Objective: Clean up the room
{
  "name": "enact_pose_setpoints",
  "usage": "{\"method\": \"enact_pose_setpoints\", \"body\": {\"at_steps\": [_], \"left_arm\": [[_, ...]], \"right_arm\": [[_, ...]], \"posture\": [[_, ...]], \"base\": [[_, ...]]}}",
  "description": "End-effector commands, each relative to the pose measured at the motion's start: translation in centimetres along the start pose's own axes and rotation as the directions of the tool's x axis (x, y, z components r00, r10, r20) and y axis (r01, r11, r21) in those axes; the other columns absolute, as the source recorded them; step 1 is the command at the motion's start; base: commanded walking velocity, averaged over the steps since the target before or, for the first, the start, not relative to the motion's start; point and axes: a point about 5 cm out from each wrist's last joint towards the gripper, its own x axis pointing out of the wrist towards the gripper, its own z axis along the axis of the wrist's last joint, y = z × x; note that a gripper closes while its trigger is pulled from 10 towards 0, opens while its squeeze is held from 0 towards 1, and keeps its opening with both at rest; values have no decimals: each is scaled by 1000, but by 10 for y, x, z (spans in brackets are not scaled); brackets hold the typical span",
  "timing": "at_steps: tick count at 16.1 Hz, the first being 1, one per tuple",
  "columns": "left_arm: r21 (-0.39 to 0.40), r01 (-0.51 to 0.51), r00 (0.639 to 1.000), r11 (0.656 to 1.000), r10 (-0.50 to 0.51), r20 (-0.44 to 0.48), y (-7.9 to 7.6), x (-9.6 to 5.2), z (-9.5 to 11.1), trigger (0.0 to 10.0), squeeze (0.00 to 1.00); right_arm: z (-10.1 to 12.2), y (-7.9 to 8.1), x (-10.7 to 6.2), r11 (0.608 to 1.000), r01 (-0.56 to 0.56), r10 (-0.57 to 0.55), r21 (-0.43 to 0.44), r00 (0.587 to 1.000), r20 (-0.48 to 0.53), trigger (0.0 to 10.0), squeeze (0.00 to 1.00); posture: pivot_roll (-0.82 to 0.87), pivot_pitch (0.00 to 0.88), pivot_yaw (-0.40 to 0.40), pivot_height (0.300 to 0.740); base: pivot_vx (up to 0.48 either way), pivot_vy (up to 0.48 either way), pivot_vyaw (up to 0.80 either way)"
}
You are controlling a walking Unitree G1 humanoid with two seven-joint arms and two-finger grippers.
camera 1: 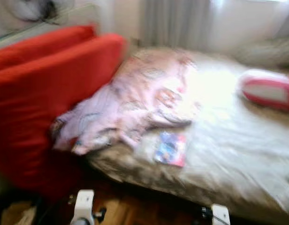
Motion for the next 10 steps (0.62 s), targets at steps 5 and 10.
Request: {"method": "enact_pose_setpoints", "body": {"at_steps": [5,10], "left_arm": [[6,4,1000,1000,-4,-16,0,-1,-3,10000,0],[9,6,1000,1000,-6,-24,0,-1,-6,10000,0]], "right_arm": [[4,6,2,1000,0,0,4,1000,27,10000,0],[7,-3,0,1000,2,-2,0,1000,31,10000,0]], "posture": [[57,6,-12,740],[53,7,-15,740]], "base": [[0,0,-588],[0,-447,0]]}}
